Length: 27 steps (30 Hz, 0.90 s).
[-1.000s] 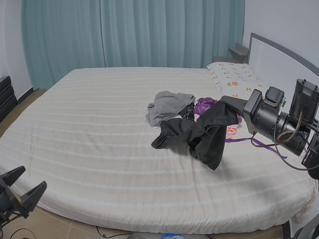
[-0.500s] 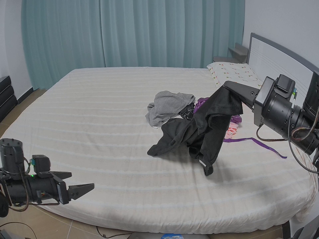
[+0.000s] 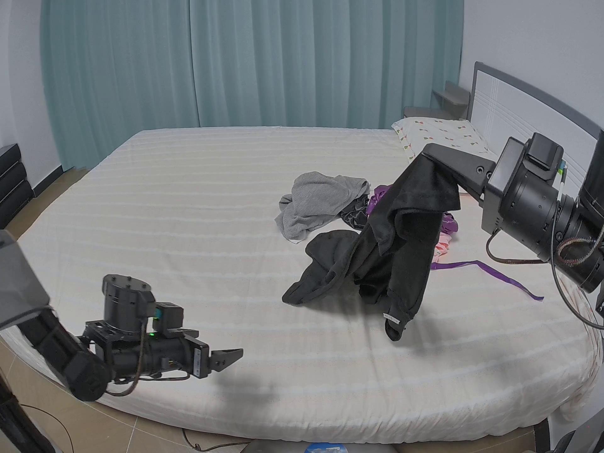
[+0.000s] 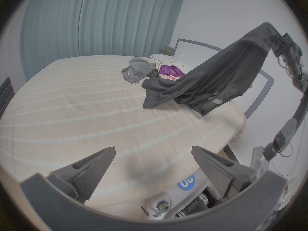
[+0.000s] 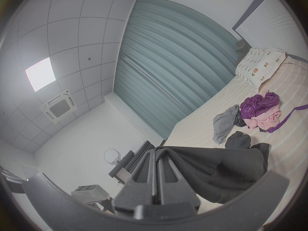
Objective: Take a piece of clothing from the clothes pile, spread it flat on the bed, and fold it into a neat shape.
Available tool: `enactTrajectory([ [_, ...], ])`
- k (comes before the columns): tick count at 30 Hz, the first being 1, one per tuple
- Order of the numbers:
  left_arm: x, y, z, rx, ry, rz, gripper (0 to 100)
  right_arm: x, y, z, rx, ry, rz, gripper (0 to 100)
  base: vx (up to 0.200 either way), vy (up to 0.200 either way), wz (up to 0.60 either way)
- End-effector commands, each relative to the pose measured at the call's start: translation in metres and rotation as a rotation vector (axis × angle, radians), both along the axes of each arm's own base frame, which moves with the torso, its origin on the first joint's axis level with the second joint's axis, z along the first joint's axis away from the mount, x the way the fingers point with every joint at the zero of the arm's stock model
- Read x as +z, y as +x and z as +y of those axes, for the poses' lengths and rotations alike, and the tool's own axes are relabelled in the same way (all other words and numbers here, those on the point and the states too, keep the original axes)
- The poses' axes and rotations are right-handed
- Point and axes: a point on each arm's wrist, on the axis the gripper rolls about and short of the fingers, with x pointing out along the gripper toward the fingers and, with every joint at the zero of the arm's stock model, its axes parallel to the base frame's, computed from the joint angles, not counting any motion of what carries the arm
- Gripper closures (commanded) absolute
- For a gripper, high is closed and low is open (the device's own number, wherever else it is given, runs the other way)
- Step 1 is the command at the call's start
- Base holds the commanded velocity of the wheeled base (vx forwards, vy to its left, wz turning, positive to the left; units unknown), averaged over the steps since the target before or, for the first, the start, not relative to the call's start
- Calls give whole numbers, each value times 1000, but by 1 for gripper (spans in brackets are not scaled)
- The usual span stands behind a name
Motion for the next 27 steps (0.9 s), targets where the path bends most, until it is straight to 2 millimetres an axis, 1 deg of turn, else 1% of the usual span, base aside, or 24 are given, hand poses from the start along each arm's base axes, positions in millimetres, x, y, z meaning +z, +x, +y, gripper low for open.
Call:
enactTrajectory([
  [1, -53, 34, -41, 4, 33, 26, 0, -1, 3, 3, -4, 5, -11, 100, 0, 0, 0],
  [4, -56, 48, -55, 20, 0, 8, 0, 2, 1, 1, -2, 12, -21, 100, 0, 0, 0],
  [5, -59, 57, -62, 23, -7, -6, 0, 2, 1, 1, -4, 13, -22, 100, 0, 0, 0],
  [6, -61, 60, -65, 24, -8, -13, 0, 2, 1, 1, -4, 13, -22, 100, 0, 0, 0],
  [7, -65, 68, -71, 27, -6, -26, 0, 2, 0, 0, -4, 14, -23, 100, 0, 0, 0],
  [8, -66, 69, -73, 27, -6, -30, 0, 2, 0, 0, -4, 14, -23, 100, 0, 0, 0],
  [9, -71, 77, -83, 33, -1, -52, 0, 2, 1, 1, -4, 14, -23, 100, 0, 0, 0],
  [11, -76, 86, -92, 53, 13, -74, 0, 2, 0, 1, -4, 12, -20, 100, 0, 0, 0],
  [13, -78, 91, -97, 60, 16, -88, 0, 2, 0, 1, -4, 11, -21, 100, 0, 0, 0],
  [20, -89, 120, -118, 57, -18, -145, 0, 5, -1, 0, -4, 20, -30, 100, 0, 0, 0],
  [22, -88, 129, -123, 57, -28, -161, 0, 5, -2, -1, -4, 21, -33, 100, 0, 0, 0],
  [27, -90, 143, -131, 57, -29, -164, 0, 7, -3, -3, -6, 27, -34, 100, 0, 0, 0],
])
